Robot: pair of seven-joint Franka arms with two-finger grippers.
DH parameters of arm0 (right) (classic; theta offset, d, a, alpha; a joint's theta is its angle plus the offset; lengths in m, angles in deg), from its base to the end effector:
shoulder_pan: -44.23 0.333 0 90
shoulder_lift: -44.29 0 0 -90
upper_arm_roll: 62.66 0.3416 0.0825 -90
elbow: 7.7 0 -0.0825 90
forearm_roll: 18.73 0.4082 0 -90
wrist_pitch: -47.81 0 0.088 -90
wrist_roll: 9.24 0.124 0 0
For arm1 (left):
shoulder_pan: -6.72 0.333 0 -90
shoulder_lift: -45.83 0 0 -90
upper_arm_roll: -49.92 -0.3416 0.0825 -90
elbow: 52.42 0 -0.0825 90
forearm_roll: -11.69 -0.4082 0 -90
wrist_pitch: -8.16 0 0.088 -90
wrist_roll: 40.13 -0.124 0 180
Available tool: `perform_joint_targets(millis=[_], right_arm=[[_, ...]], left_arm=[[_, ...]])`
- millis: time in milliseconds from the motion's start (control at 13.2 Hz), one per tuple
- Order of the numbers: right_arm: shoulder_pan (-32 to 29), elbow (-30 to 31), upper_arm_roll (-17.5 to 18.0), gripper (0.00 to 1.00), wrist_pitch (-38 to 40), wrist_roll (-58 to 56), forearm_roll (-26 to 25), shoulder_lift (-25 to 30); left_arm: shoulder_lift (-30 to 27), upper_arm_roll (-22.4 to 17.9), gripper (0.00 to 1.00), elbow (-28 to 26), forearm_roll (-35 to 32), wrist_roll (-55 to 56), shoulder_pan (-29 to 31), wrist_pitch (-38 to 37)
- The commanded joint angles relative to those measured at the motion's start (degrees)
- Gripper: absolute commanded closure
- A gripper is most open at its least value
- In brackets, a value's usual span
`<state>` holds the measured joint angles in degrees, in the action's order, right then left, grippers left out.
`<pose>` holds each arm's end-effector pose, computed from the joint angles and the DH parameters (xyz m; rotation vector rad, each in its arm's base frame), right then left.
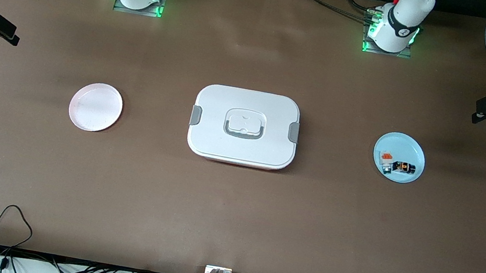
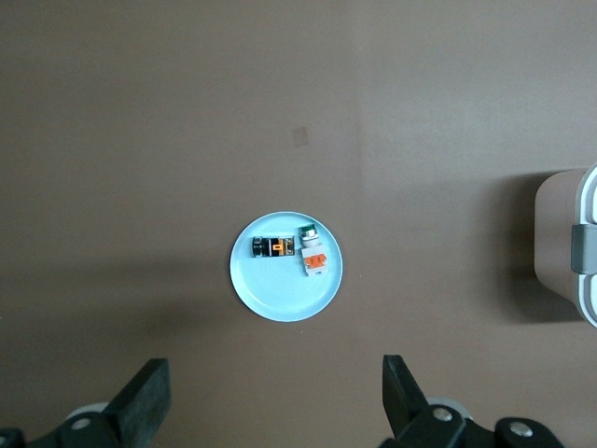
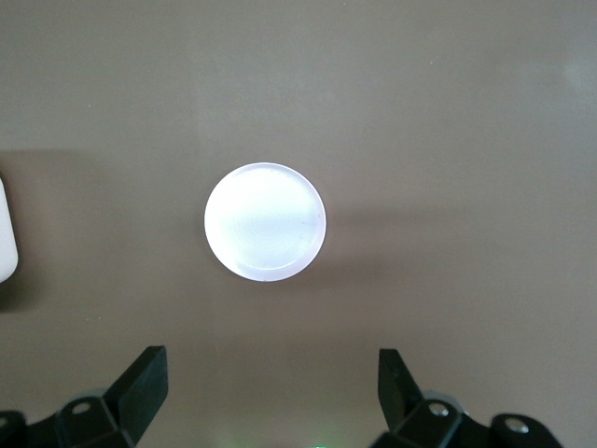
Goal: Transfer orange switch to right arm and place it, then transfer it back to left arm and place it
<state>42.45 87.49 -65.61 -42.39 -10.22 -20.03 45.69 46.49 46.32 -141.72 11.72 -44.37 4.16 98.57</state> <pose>0.5648 -0.0499 0.6026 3.1201 -0.1008 -0.0994 0.5834 0.0103 0.6331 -3.1398 0.0877 -0.0123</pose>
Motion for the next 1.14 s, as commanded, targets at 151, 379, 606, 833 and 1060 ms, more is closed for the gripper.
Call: perform_joint_targets(millis=[151, 379, 606, 833, 1060], right_arm=[[0.0, -0.4, 0.0, 0.00, 1.1, -0.4, 0.5, 0.6], [0.0, -0.4, 0.0, 0.00, 1.1, -0.4, 0.5, 0.6], [0.0, -0.4, 0.0, 0.00, 1.4, -0.3, 0.5, 0.6], [-0.1, -0.4, 0.0, 0.00, 1.5, -0.3, 0.6, 0.6], [-0.1, -0.4, -0.1, 0.00, 1.5, -0.3, 0.7, 0.6]], left_arm=[[0.5, -0.2, 0.00, 1.0, -0.5, 0.2, -0.2, -0.9], [0.8, -0.2, 0.00, 0.9, -0.5, 0.7, -0.2, -1.0], [4.2, 0.0, 0.00, 0.8, -0.6, -0.2, -0.2, -3.6], [10.0, 0.4, 0.00, 1.0, -0.4, -0.1, -1.0, -3.3], [15.1, 0.4, 0.00, 1.0, -0.9, -0.1, -1.0, -2.4]])
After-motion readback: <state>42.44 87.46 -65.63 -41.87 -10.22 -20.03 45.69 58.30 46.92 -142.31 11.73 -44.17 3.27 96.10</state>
